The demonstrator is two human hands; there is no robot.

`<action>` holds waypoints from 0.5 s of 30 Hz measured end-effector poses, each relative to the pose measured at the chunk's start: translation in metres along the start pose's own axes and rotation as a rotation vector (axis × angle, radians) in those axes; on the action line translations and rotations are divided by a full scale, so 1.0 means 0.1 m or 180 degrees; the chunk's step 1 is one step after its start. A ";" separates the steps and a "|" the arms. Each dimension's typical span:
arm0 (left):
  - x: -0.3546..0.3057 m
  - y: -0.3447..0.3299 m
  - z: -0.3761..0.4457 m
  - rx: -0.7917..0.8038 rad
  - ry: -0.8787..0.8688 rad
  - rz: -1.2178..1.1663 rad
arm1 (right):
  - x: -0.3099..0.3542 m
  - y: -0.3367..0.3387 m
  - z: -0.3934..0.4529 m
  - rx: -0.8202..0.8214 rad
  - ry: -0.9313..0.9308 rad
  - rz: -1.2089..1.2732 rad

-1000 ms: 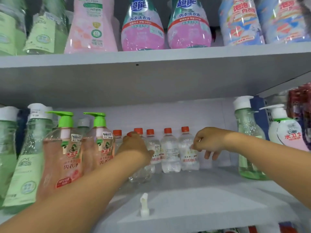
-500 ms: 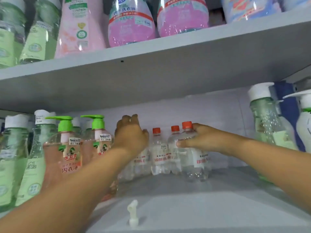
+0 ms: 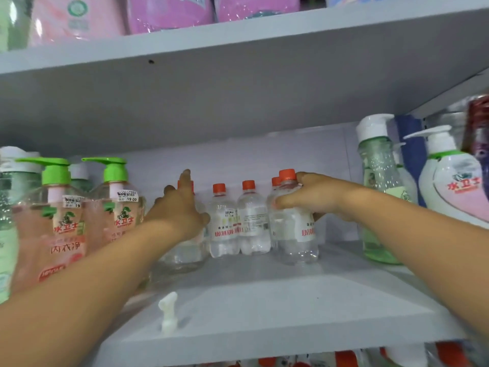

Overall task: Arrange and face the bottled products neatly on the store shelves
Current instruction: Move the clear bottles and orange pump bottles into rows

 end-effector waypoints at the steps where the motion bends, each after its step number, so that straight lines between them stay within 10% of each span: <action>1: -0.07 0.01 -0.04 0.0096 -0.0159 -0.0236 | -0.01 0.02 -0.02 -0.0039 -0.0038 -0.0044; 15: -0.37 -0.28 -0.05 0.0817 -0.0972 -0.1206 | -0.13 0.04 -0.04 0.0454 -0.0154 0.0217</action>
Point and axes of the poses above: each hand's wrist, its own z-axis towards the middle knuckle, its own y-axis out of the back of the hand, x = y × z, the point moved 5 cm from there along z, towards the middle knuckle, and after that the axes turned 5 degrees about x, right-handed, at the moved point
